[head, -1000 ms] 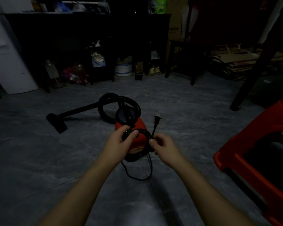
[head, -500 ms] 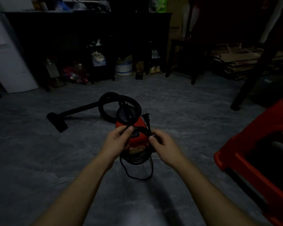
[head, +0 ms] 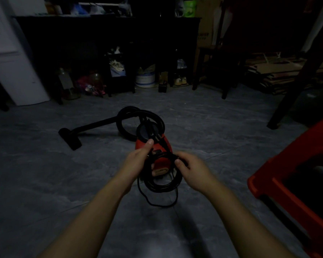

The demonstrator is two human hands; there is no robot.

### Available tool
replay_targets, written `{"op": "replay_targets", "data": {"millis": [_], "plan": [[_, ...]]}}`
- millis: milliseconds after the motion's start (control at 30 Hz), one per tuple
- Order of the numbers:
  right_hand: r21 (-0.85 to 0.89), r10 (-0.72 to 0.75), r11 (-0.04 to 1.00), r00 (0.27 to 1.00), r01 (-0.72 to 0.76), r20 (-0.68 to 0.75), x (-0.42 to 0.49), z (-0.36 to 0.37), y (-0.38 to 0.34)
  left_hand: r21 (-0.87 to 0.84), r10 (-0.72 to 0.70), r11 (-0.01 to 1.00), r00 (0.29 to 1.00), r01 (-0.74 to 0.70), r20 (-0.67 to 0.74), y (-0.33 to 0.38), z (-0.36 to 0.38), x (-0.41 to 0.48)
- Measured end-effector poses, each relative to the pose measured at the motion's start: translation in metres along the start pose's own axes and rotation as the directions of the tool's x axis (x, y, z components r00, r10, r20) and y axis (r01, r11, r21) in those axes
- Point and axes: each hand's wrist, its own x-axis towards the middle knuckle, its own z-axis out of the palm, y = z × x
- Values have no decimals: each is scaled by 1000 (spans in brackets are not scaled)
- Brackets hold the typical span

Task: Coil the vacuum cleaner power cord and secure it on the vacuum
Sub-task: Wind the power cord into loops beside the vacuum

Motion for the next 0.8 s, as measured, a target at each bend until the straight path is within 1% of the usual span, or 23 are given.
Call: {"op": "replay_targets", "data": {"millis": [133, 267, 367, 467, 533, 633, 700, 800], "plan": [[-89, -10, 996, 1000, 11, 10, -1, 2, 1, 23, -19, 1000, 1000, 19, -17, 2, 3, -4], [-177, -56, 982, 998, 59, 22, -1, 5, 1, 13, -14, 1000, 998, 15, -68, 5, 4, -9], [-199, -74, 977, 997, 76, 16, 0, 5, 1, 31, -25, 999, 994, 28, -107, 5, 5, -8], [-173, -54, 984, 999, 52, -8, -1, 3, 1, 34, -32, 999, 991, 36, -127, 4, 6, -3], [-109, -14, 994, 1000, 12, -25, -2, 1, 1, 33, -23, 999, 993, 27, -116, 2, 7, 0], [-19, 20, 1000, 999, -20, -40, -2, 0, 2, 79, 4, 997, 995, 4, -102, -3, 5, 3], [20, 34, 999, 999, -33, -41, -2, 1, 3, 60, 9, 998, 995, -3, -95, -3, 4, 4], [10, 32, 999, 998, -32, -53, 0, 3, 5, 48, -6, 999, 998, 9, -60, -2, 5, 3]]}}
